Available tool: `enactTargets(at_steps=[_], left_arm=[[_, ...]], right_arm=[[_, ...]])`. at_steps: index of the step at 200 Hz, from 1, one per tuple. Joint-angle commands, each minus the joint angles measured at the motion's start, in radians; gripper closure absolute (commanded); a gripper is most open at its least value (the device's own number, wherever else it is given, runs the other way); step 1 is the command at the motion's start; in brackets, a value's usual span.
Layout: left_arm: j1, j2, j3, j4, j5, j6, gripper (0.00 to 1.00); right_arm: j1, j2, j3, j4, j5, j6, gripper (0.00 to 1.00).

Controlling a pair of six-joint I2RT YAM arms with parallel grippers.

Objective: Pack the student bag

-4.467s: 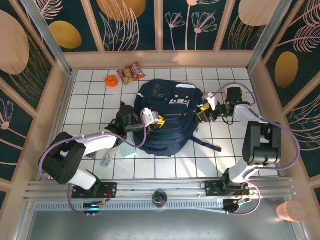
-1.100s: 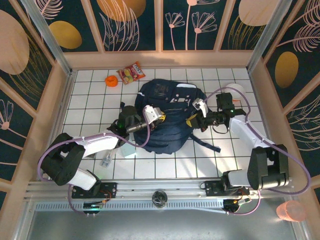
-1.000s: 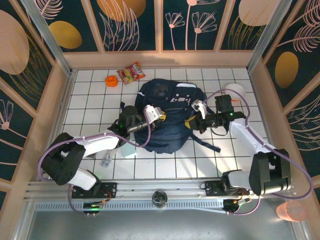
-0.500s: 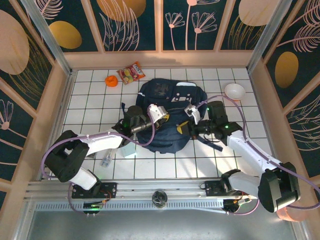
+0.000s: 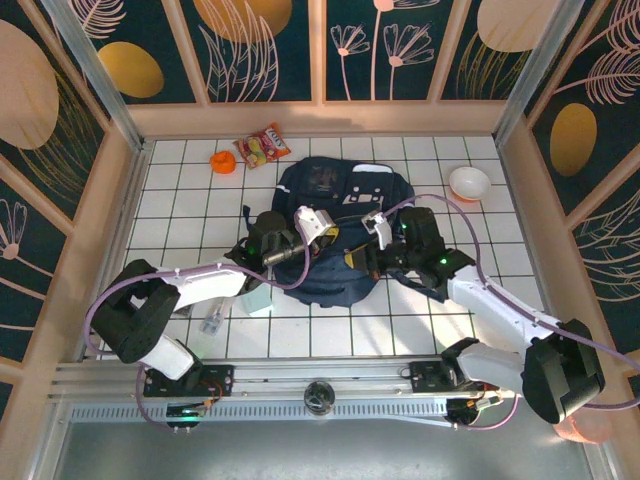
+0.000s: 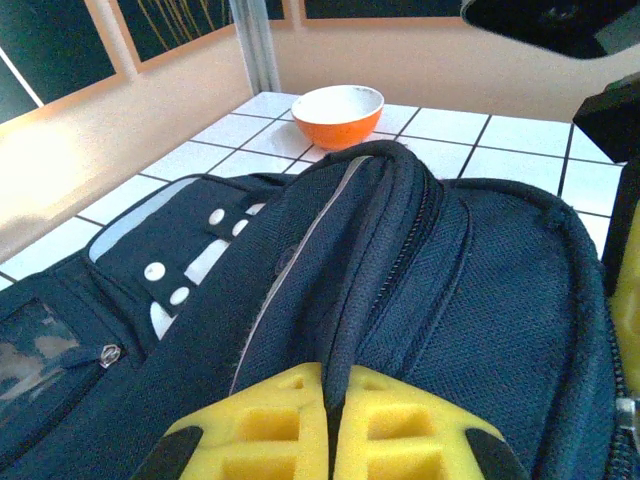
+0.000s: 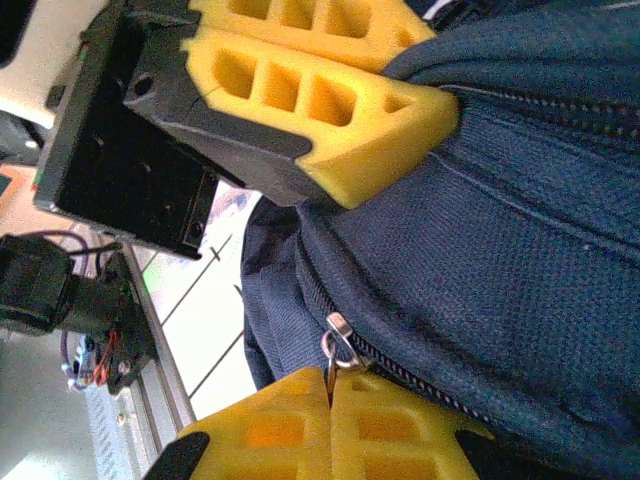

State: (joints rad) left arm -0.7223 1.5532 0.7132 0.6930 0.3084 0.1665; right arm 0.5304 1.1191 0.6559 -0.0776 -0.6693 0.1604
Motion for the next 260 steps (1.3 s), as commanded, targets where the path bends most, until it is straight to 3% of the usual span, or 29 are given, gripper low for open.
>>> enactTargets(at_steps=[1, 52, 81, 107, 132, 176, 260], left_arm=[[-0.002, -0.006, 0.058, 0.16, -0.036, -0.068, 1.0], [-0.004, -0.051, 0.037, 0.16, -0.06, -0.118, 1.0], [-0.006, -0.103, 0.005, 0.138, -0.09, -0.15, 1.0], [-0.008, -0.137, -0.024, 0.137, -0.106, -0.18, 1.0], [-0.007, -0.135, -0.02, 0.137, -0.131, -0.191, 1.0], [-0.007, -0.061, 0.066, 0.151, -0.152, -0.237, 1.0], [-0.01, 0.041, 0.166, 0.183, -0.159, -0.318, 1.0]], right_arm=[[0.043, 0.01, -0.02, 0.034, 0.012, 0.082, 1.0], [0.052, 0.026, -0.016, 0.018, 0.076, 0.099, 1.0], [0.022, 0.043, 0.006, -0.03, 0.09, 0.059, 1.0], [-0.065, 0.064, 0.035, -0.067, 0.08, 0.026, 1.0], [-0.071, 0.073, 0.057, -0.073, 0.077, 0.026, 1.0], [0.007, 0.073, 0.035, 0.008, 0.093, 0.119, 1.0], [0.204, 0.078, -0.003, 0.192, 0.237, 0.351, 1.0]])
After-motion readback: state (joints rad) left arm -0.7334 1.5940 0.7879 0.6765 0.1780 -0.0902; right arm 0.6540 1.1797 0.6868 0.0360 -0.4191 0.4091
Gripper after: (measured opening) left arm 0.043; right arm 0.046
